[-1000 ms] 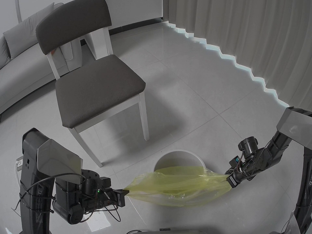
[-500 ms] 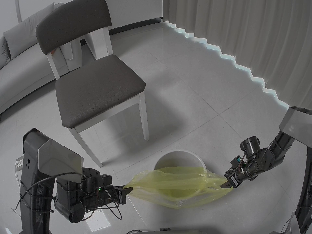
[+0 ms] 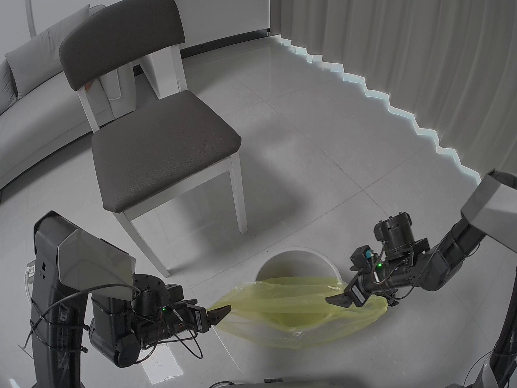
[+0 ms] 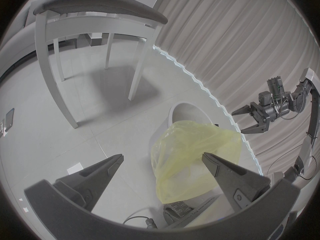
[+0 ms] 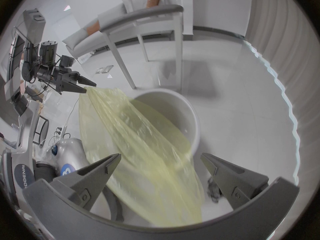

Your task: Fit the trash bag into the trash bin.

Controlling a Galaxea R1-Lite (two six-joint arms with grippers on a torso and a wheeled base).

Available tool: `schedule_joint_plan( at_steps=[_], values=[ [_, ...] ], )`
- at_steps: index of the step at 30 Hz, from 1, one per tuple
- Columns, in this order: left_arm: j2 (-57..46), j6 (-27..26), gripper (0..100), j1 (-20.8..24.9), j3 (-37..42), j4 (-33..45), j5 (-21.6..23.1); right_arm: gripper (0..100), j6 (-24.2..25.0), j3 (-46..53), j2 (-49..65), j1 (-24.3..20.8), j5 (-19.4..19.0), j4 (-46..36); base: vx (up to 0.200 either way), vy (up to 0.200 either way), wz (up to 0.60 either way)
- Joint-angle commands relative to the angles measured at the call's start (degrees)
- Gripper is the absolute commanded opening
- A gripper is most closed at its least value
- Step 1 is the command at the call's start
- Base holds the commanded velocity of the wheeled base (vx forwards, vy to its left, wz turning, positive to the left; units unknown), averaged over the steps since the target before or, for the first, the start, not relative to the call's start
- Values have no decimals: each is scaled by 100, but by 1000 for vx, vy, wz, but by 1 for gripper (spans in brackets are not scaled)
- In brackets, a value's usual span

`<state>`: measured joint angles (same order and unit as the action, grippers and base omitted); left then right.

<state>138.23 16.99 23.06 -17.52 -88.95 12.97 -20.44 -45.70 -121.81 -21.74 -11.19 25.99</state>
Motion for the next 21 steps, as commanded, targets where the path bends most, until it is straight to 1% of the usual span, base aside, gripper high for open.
schedule_joint_plan(
  at_steps=[1, 11, 17, 21],
  values=[
    [-253, 41, 100, -21, 82, -105, -67, 100, -3, -360, -994, -481, -76, 873, 0, 0, 0],
    [-543, 58, 100, -39, 205, -105, -67, 100, -91, -949, -1583, -525, -199, 934, 0, 0, 0],
    [-560, 67, 100, -48, 222, -105, -75, 100, -100, -905, -1548, -569, -199, 934, 0, 0, 0],
    [-569, 58, 100, -127, 284, -105, -84, 100, -188, -633, -1346, -586, -199, 943, 0, 0, 0]
  ],
)
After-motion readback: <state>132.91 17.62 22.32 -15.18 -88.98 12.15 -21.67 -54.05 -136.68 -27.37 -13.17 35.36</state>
